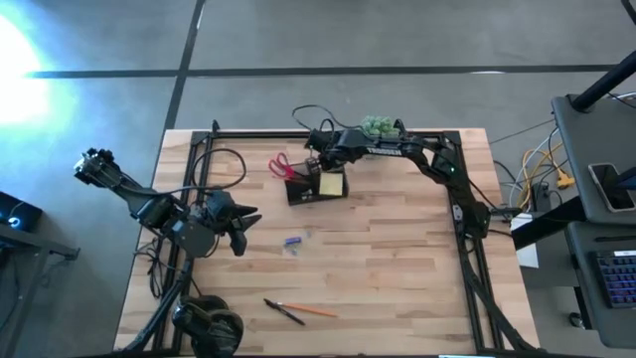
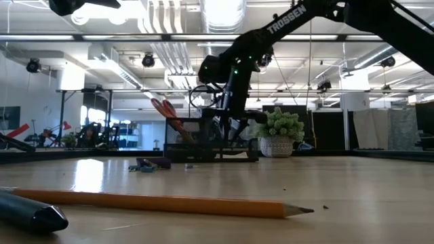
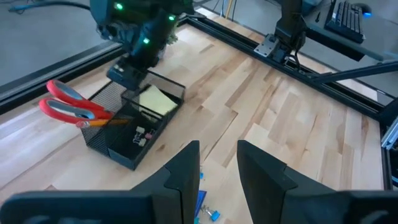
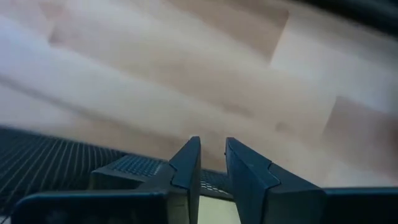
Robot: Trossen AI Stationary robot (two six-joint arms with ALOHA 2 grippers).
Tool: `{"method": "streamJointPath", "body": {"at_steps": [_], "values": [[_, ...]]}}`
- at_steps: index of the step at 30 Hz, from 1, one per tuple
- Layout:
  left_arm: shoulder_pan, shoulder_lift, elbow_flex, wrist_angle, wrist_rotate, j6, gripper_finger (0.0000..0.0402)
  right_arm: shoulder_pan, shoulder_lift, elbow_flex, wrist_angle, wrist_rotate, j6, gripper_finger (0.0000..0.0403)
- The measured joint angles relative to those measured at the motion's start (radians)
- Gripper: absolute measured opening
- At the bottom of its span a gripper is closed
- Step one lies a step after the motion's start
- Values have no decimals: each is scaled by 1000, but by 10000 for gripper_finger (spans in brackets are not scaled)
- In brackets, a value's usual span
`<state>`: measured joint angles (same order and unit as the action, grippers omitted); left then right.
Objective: Pick and place office supplies into organizer
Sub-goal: Adjust the desk organizer, then put the black pen into the desk organizer
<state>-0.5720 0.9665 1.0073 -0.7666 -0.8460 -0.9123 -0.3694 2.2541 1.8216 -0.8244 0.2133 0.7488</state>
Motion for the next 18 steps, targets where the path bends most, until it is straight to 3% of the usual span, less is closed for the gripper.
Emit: {"method": "streamJointPath", "body": {"at_steps": [8,14,16,18], "values": [[0,0,0,0,-1,10,93,73,-52,2,-65,43,56,68],[0,0,0,-1,-1,21,93,125,-142,4,-163,335,87,68],[0,0,0,-1,0,42,93,148,-193,4,-144,364,6,68],[0,0,0,-1,10,60,93,178,-242,6,-104,309,-162,68]]}}
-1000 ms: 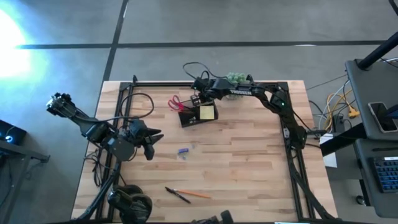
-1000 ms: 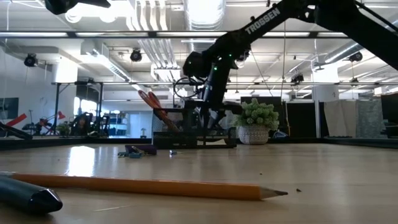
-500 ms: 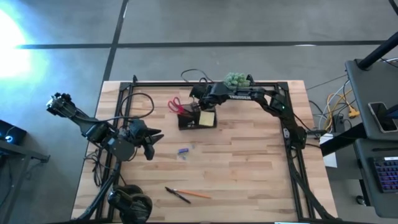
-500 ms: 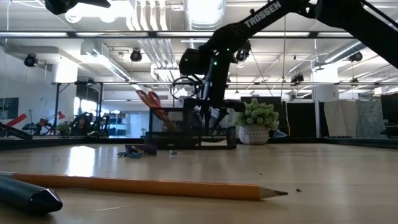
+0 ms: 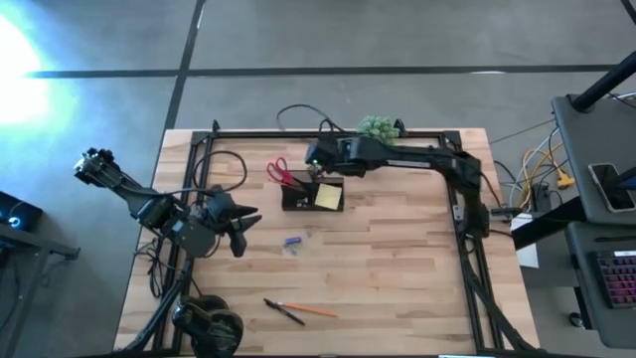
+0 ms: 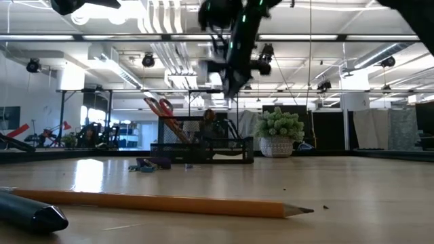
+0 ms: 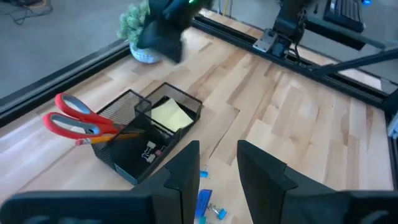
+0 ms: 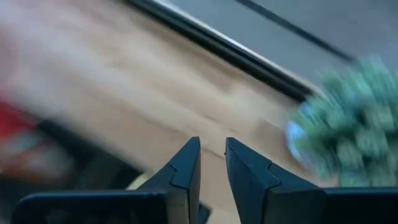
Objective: Pick and place office supplies into organizer
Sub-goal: Put the black pen into the desk organizer
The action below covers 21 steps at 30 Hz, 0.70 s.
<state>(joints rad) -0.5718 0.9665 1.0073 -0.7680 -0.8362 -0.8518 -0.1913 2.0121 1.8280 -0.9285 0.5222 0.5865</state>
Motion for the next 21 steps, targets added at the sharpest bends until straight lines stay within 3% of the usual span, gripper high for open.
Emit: {"method": "streamJointPath", "body": {"at_steps": [5,7,10,14,21], "values": [[0,6,-7,-19,86,51,93,113,-82,-1,-7,-252,-526,68],[1,15,-20,-31,98,49,93,152,-98,-1,-33,-328,-627,68],[8,25,-38,-35,143,48,93,194,-106,-1,-75,-346,-594,68],[54,43,-49,-27,300,54,93,252,-110,-2,-104,-339,-480,70],[106,101,-37,-22,345,250,122,368,-112,-4,-124,-322,-425,123]]}}
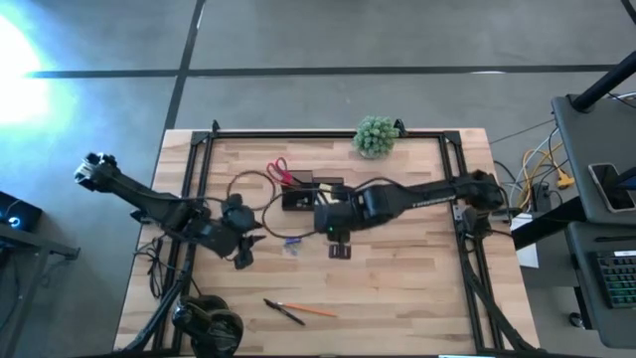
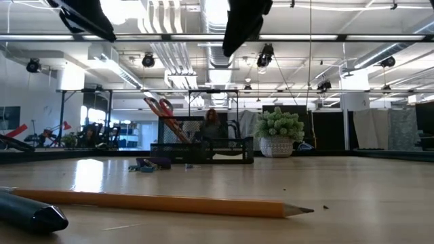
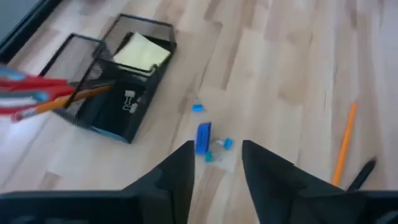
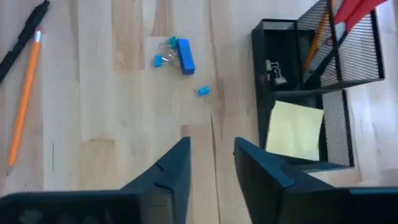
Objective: Pick and place office supplies into organizer
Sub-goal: Put the black pen into the desk organizer
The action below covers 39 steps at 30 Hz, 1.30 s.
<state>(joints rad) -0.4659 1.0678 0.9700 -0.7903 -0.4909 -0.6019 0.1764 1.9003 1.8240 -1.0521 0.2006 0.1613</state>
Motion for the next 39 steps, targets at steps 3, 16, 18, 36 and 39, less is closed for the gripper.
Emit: {"method": "streamJointPath", "body": {"at_steps": [3,16,18,36,39], "values": [[6,30,-5,14,95,172,145,47,0,0,-25,39,59,153],[0,286,-9,74,483,560,142,317,-5,0,-114,230,825,189],[-8,317,-8,112,528,600,139,371,-5,-1,-135,263,947,189],[-20,654,73,233,742,373,138,643,-8,-3,-460,354,1491,187],[-29,675,85,233,743,359,138,653,-8,-3,-479,354,1516,187]]}}
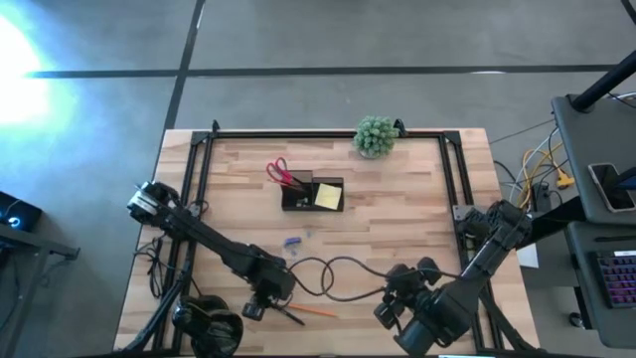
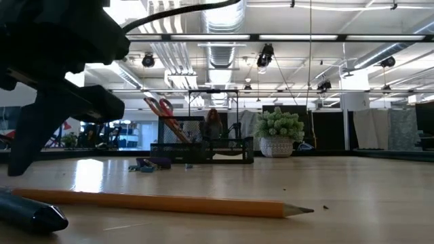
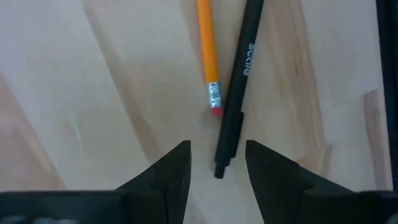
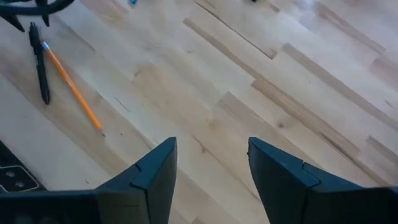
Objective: Pick and place office supplies into organizer
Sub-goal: Put the black pen into the desk organizer
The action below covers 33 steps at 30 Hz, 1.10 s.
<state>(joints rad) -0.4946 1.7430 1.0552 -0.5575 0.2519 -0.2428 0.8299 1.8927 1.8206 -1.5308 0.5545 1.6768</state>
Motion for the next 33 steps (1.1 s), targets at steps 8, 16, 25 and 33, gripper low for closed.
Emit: {"method": "streamJointPath", "body": {"at_steps": [8,16,25,33], "values": [[-55,5,6,0,-97,-112,138,10,0,-13,-11,0,1,187],[-120,25,5,8,-158,-145,138,10,0,-39,-11,-2,0,187],[-135,26,0,11,-389,-147,138,10,0,-41,-10,-8,0,187],[-137,25,-40,122,-341,-140,138,10,0,-41,-11,-15,18,187]]}}
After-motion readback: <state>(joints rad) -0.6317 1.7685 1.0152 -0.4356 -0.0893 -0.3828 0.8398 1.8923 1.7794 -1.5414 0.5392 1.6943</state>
